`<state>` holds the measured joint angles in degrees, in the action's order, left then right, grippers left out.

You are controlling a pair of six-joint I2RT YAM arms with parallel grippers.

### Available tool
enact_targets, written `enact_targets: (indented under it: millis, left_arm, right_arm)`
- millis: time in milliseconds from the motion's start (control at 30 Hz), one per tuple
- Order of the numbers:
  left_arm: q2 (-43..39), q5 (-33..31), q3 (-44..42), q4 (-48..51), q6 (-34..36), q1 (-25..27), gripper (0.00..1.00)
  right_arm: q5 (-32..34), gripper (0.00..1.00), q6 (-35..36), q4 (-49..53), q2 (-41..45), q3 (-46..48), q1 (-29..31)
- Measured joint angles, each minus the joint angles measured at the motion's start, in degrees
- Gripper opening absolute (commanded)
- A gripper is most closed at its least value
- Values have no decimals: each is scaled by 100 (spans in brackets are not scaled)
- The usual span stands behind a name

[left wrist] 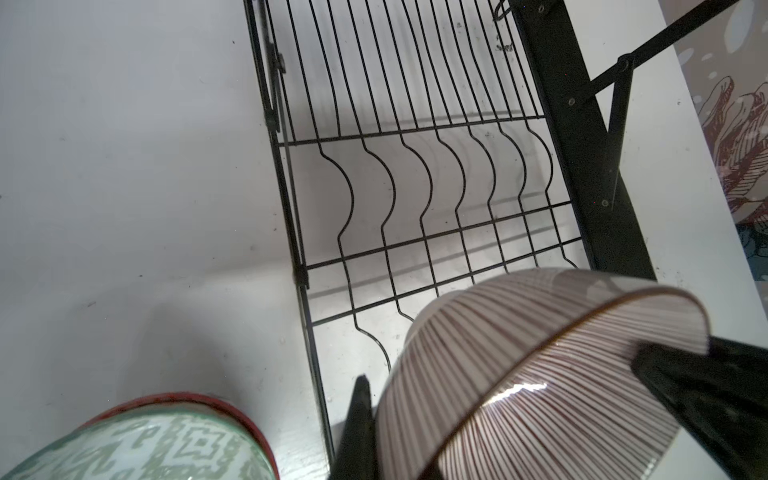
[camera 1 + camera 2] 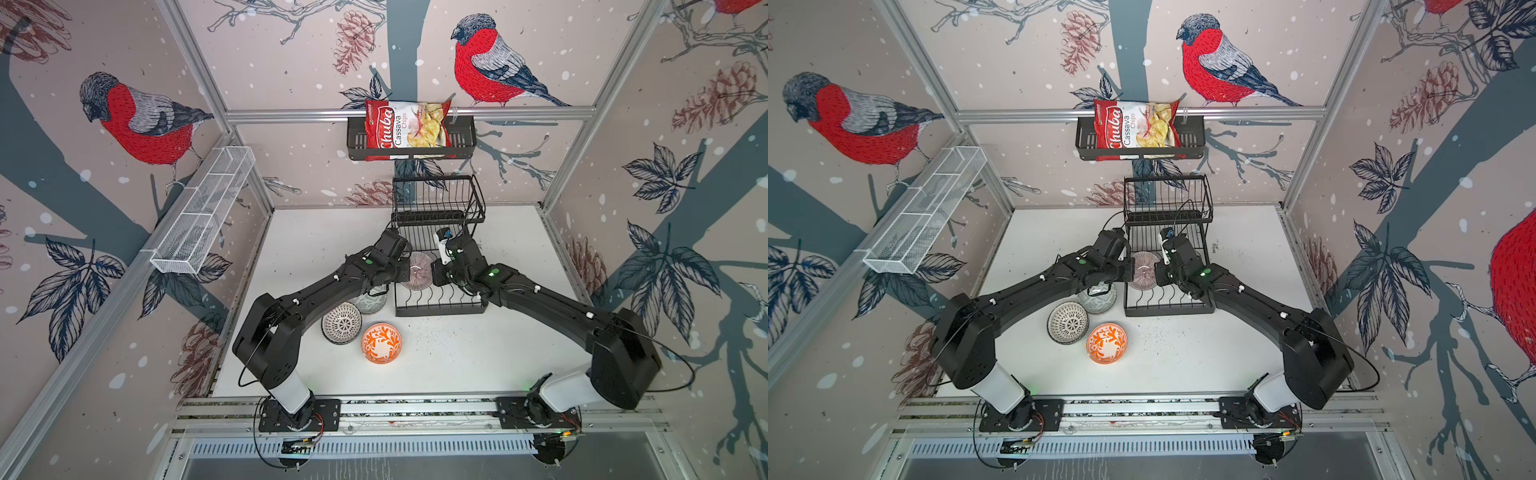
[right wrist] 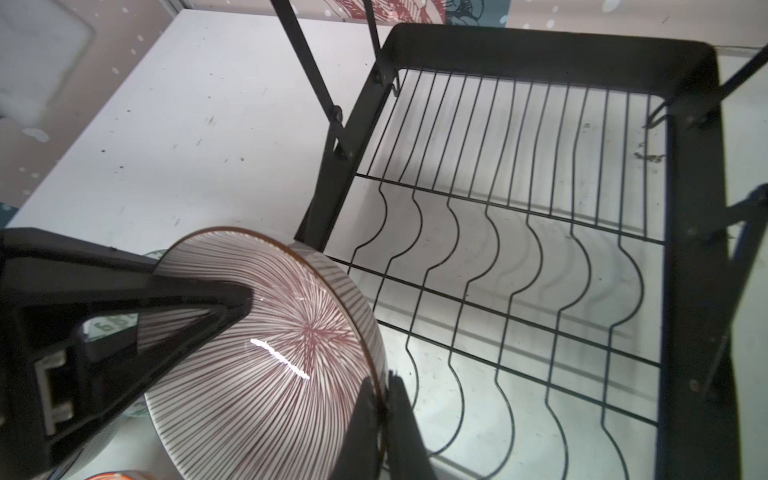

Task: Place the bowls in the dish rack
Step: 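Lift the pink-striped bowl toward the rack while the left gripper reaches to meet it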

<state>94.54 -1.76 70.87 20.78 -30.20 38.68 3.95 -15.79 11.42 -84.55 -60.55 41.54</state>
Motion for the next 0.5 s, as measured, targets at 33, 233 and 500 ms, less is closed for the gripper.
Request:
enact_targets:
  millis: [33, 233, 500]
  left_arm:
    - [9, 26, 0, -13, -2, 0, 0]
    - [20, 162, -92, -199, -96, 0, 0]
    - [28, 319, -323, -525, -122, 0, 0]
  right_arm:
    - [4, 0, 0, 17, -2, 2, -7]
    - [24, 3, 68, 59, 15, 2, -42]
    - [-378, 22, 39, -98, 280, 11, -260]
